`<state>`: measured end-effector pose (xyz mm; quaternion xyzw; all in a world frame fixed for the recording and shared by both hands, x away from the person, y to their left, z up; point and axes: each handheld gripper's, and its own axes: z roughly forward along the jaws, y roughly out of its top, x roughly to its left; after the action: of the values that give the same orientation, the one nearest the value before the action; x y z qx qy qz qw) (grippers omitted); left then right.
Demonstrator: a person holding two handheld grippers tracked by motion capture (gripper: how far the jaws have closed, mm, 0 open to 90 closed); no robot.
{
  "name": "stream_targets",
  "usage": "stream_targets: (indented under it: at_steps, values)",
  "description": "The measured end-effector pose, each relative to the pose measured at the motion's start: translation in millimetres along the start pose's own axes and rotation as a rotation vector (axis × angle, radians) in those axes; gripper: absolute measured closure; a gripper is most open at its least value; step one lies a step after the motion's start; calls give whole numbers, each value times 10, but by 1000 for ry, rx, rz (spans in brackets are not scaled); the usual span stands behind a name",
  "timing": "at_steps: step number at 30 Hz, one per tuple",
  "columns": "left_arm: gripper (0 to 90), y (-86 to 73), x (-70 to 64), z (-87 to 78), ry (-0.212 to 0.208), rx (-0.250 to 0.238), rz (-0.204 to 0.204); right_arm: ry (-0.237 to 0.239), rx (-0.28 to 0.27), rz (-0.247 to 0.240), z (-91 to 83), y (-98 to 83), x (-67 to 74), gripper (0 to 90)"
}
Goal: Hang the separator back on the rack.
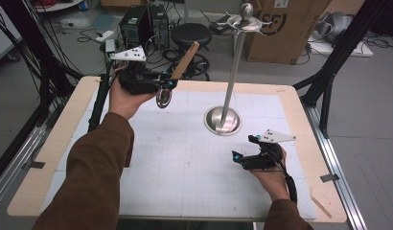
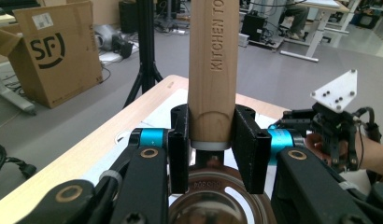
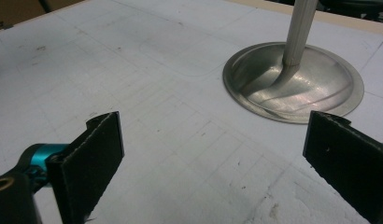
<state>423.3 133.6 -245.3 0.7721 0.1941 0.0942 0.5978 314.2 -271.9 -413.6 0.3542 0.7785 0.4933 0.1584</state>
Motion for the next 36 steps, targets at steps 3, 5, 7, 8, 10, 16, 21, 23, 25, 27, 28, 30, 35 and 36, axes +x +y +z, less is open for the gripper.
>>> stream_targets:
  at_steps: [3,5,7,8,10,16,21,23,25,27,28,30,35,36]
  values:
    - [691,85,10,39,-4,-2,11,1,1,5,-7,-2,-4,40]
    - [691,140,14,62,1,5,20,0,-4,4,-8,-2,-11,40]
    - [690,198,21,83,-2,4,24,0,-6,3,-5,-3,-14,40]
    - [691,227,24,92,-4,5,26,-1,-4,1,-4,-3,-15,40]
    - [691,287,27,114,-5,9,25,-2,-1,2,-2,-4,-11,40]
    - [691,440,42,161,-20,8,24,2,-1,7,-9,-2,-2,40]
    - [691,527,46,228,-23,14,34,3,-3,6,-11,-2,-1,40]
    - [691,555,56,257,-15,15,35,2,-6,4,-12,-2,-5,40]
    - [691,584,72,284,-11,16,32,2,-7,8,-14,-2,-5,40]
    - [691,609,83,303,-15,15,31,4,-6,11,-19,-2,-5,40]
    - [691,619,85,310,-11,14,35,3,-9,9,-20,-2,-9,40]
    - [691,633,92,316,-13,8,30,1,-10,11,-27,-6,-14,40]
    - [691,628,130,324,-2,10,22,0,-11,15,-42,-18,-31,40]
    - [691,624,139,326,-2,7,19,0,-12,17,-44,-18,-28,40]
